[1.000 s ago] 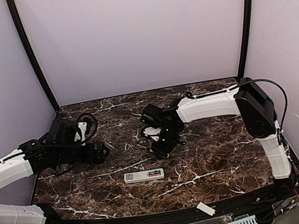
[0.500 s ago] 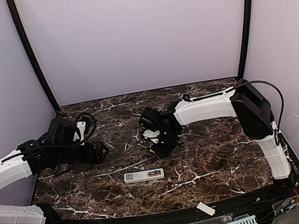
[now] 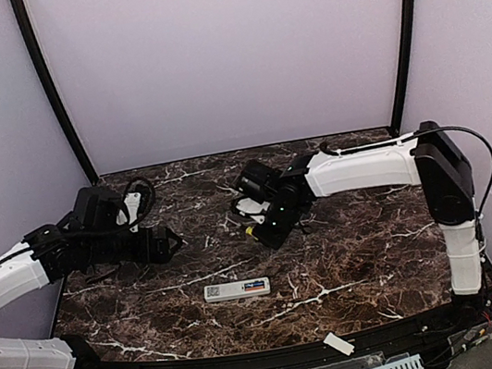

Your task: Unload the batteries from the remote control

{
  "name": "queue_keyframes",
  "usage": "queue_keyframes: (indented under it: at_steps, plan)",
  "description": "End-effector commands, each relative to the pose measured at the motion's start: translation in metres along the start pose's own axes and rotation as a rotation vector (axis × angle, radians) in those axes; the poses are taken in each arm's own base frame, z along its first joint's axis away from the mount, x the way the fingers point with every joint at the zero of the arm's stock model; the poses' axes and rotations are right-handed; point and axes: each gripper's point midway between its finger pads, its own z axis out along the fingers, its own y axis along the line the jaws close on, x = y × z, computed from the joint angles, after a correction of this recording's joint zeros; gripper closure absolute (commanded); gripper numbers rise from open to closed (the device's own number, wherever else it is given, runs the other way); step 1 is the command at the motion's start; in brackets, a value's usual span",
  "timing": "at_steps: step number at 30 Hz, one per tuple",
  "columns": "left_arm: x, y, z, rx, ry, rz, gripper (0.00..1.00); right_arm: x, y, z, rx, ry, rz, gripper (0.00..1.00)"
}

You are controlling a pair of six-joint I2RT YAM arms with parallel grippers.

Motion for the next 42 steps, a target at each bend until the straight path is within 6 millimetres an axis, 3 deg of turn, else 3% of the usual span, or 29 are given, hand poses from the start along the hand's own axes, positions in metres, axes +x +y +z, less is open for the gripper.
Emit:
queue_keyframes:
  at_steps: [1,7,11,22,31,38,42]
  plan:
    - [-0.019,-0.02,-0.018,0.108,-0.019,-0.013,0.07,-0.026,-0.002,-0.045,0.015,-0.158,-0.026,1.0]
    - [-0.035,-0.044,-0.026,0.251,0.008,-0.063,0.1,-0.03,0.001,-0.08,-0.001,-0.253,-0.055,1.0]
    - [-0.05,-0.075,-0.037,0.475,0.016,-0.117,0.13,-0.034,0.008,-0.109,-0.028,-0.337,-0.081,1.0]
    - [-0.08,-0.103,-0.043,0.738,0.065,-0.249,0.2,-0.035,0.043,-0.168,-0.067,-0.515,-0.271,1.0]
    - [-0.076,-0.117,-0.046,0.845,0.124,-0.253,0.26,-0.038,0.073,-0.18,-0.077,-0.56,-0.401,1.0]
    - [-0.071,-0.119,-0.047,0.867,0.145,-0.254,0.29,-0.046,0.083,-0.181,-0.06,-0.572,-0.442,1.0]
    - [-0.066,-0.122,-0.043,0.884,0.159,-0.267,0.36,-0.049,0.086,-0.183,-0.06,-0.577,-0.451,1.0]
